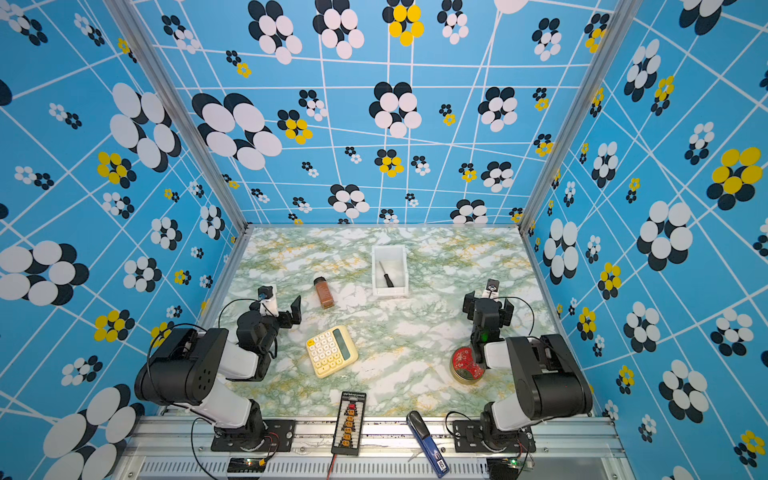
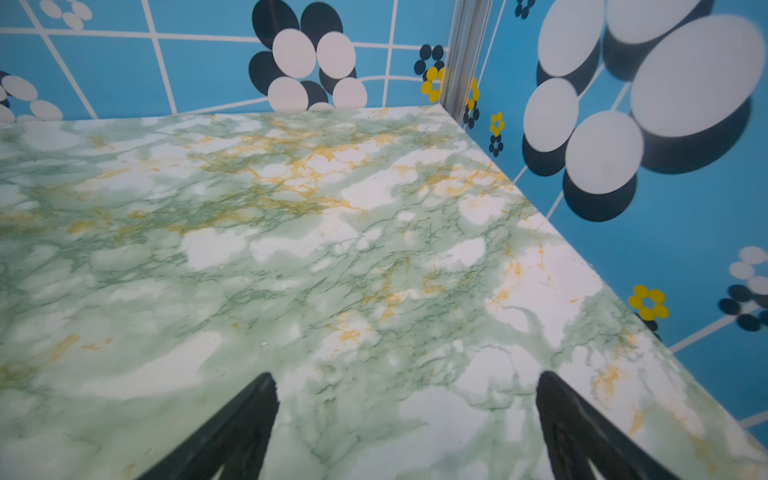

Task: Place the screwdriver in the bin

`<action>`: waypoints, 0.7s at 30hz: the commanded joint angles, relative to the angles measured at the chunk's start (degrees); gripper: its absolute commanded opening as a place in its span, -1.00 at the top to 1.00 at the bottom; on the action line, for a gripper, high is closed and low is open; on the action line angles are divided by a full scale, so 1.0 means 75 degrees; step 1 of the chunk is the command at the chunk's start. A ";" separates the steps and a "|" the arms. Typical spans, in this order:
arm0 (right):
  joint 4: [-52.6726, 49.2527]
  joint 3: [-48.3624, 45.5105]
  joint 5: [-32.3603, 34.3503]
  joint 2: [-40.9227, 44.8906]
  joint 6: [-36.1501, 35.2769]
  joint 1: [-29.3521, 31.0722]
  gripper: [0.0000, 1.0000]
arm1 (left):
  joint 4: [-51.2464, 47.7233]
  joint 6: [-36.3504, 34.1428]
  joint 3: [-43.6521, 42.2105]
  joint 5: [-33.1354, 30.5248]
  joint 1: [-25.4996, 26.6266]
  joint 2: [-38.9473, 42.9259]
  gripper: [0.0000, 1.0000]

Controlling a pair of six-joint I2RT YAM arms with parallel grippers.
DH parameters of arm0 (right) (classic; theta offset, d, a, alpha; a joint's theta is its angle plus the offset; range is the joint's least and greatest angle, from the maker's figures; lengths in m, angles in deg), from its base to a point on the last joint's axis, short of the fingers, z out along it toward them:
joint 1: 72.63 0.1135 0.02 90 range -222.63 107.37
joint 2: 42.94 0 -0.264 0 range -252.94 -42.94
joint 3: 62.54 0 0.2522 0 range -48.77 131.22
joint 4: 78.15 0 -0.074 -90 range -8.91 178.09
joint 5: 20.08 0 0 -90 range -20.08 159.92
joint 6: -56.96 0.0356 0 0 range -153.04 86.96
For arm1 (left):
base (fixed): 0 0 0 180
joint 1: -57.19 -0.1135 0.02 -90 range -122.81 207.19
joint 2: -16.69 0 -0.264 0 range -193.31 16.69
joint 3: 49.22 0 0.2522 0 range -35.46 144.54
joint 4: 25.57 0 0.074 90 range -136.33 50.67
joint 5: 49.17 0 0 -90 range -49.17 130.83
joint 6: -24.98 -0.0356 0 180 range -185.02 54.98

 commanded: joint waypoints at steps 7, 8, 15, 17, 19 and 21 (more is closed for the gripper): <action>-0.0040 0.0377 -0.0692 0.0013 0.0099 -0.0101 -0.98 | 0.0415 -0.0171 0.0026 0.0128 0.0031 0.0027 -0.98; -0.0036 0.0372 -0.0685 0.0015 0.0090 -0.0101 -0.98 | 0.0414 -0.0171 0.0026 0.0133 0.0030 0.0028 -0.99; 0.0050 0.0380 -0.0702 -0.0023 0.0089 -0.0111 -0.99 | 0.0616 -0.0186 -0.0056 0.0148 0.0027 -0.0030 -0.98; 0.0032 0.0374 -0.0707 -0.0023 0.0099 -0.0118 -0.99 | 0.0703 -0.0183 -0.0079 0.0164 0.0026 -0.0054 -0.98; 0.0032 0.0381 -0.0707 -0.0019 0.0094 -0.0114 -0.99 | 0.0779 -0.0195 -0.0113 0.0176 0.0034 -0.0077 -0.98; 0.0053 0.0361 -0.0707 -0.0026 0.0089 -0.0119 -0.98 | 0.0782 -0.0195 -0.0115 0.0195 0.0029 -0.0075 -0.98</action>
